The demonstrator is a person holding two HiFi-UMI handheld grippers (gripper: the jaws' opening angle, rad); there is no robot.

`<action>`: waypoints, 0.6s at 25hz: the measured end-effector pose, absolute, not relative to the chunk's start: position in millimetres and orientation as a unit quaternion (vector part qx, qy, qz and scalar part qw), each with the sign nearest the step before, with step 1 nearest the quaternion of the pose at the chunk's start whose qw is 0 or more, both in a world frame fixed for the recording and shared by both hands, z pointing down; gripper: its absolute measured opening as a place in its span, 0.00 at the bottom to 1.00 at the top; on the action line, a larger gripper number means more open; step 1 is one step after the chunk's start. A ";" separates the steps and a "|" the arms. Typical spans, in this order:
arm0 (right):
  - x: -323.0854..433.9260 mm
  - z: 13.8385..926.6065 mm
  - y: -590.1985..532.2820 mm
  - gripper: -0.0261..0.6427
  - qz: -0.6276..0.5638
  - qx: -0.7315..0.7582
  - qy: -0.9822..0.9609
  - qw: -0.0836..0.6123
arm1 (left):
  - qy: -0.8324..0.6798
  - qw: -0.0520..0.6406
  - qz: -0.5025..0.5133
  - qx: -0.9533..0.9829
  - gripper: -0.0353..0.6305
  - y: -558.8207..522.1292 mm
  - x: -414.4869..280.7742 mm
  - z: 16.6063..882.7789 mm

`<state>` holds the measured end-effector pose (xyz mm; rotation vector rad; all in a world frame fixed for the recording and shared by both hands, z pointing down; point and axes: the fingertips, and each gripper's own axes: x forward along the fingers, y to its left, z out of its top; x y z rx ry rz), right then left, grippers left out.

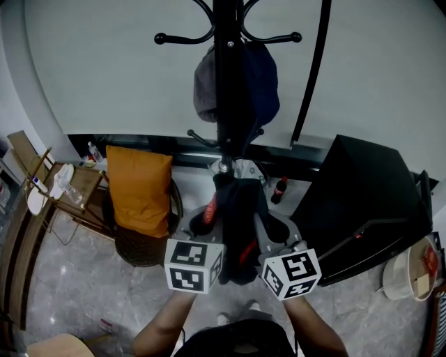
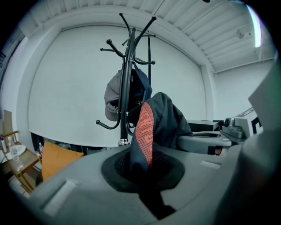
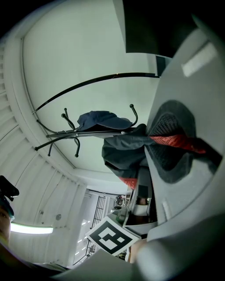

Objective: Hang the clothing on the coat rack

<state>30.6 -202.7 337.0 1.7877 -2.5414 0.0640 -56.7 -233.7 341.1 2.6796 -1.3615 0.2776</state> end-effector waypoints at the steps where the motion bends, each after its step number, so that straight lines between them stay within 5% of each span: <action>1: 31.2 336.8 -204.6 0.08 0.020 0.575 -0.818 0.016 | -0.451 0.061 0.092 0.886 0.09 -236.2 -56.2 340.8; 15: 32.9 343.5 -244.1 0.08 0.025 0.545 -0.838 0.012 | -0.479 0.064 0.097 0.870 0.09 -268.9 -50.8 346.9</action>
